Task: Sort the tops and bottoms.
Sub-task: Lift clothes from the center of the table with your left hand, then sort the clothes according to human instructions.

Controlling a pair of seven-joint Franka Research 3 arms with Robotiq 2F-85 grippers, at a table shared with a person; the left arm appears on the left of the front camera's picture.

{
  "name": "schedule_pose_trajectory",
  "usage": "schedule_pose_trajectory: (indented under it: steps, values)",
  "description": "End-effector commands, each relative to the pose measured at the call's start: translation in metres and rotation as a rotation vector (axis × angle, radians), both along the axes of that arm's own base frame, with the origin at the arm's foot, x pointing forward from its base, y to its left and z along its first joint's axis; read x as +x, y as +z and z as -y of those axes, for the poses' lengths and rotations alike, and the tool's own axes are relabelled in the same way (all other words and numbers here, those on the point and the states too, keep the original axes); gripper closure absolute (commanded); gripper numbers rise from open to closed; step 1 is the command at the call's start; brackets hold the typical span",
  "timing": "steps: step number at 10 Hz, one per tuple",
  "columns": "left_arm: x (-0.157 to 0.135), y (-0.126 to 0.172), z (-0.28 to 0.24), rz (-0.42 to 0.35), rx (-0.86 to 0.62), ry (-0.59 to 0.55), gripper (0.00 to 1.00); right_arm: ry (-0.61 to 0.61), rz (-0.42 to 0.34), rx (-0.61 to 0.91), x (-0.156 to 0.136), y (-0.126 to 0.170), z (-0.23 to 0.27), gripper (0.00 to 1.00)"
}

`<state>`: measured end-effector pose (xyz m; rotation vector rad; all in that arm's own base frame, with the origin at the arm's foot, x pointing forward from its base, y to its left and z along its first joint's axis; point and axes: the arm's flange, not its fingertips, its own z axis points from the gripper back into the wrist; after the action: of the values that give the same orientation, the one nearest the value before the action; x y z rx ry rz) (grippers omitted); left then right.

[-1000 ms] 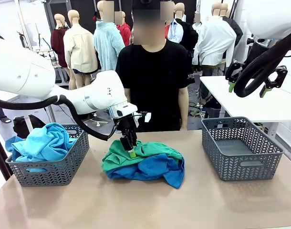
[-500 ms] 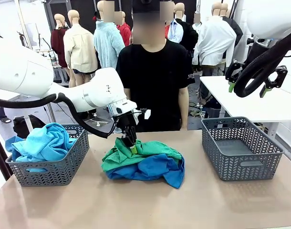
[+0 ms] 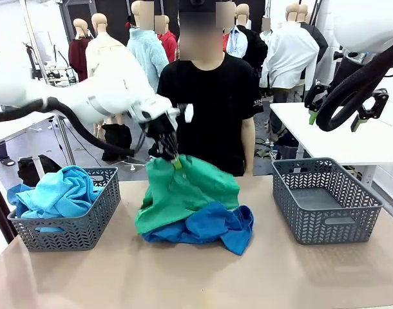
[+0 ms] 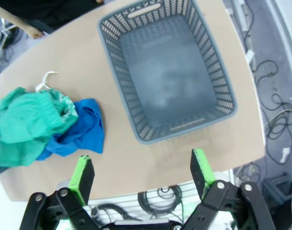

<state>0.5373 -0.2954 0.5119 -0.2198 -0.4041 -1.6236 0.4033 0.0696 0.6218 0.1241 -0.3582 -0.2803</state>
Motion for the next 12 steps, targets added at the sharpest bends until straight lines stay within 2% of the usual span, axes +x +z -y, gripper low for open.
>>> schedule_pose_trajectory:
  steps: [1, 3, 4, 7, 8, 10, 11, 12]
  values:
    - [-0.037, 0.041, -0.023, 0.166, -0.031, 0.017, 1.00, 0.019, -0.009, 0.013, 0.000, -0.001, 0.001, 0.00]
    - [-0.073, 0.112, -0.027, 0.380, -0.036, 0.051, 1.00, 0.019, -0.009, 0.013, 0.000, -0.001, 0.001, 0.00]
    - [-0.082, 0.149, -0.027, 0.456, -0.066, 0.084, 1.00, 0.019, -0.009, 0.013, 0.000, -0.001, 0.001, 0.00]
    - [-0.114, 0.224, -0.022, 0.597, -0.114, 0.132, 1.00, 0.019, -0.009, 0.013, 0.000, -0.001, 0.001, 0.00]
    - [-0.129, 0.240, -0.026, 0.623, -0.128, 0.137, 1.00, 0.019, -0.009, 0.013, 0.000, -0.001, 0.001, 0.00]
    - [-0.144, 0.251, -0.042, 0.634, -0.180, 0.159, 1.00, 0.019, -0.009, 0.013, 0.000, -0.001, 0.001, 0.00]
    - [-0.148, 0.245, -0.047, 0.625, -0.181, 0.156, 1.00, 0.019, -0.009, 0.013, 0.000, -0.001, 0.001, 0.00]
    - [-0.139, 0.258, -0.031, 0.624, -0.154, 0.135, 1.00, 0.019, -0.009, 0.013, 0.000, -0.001, 0.001, 0.00]
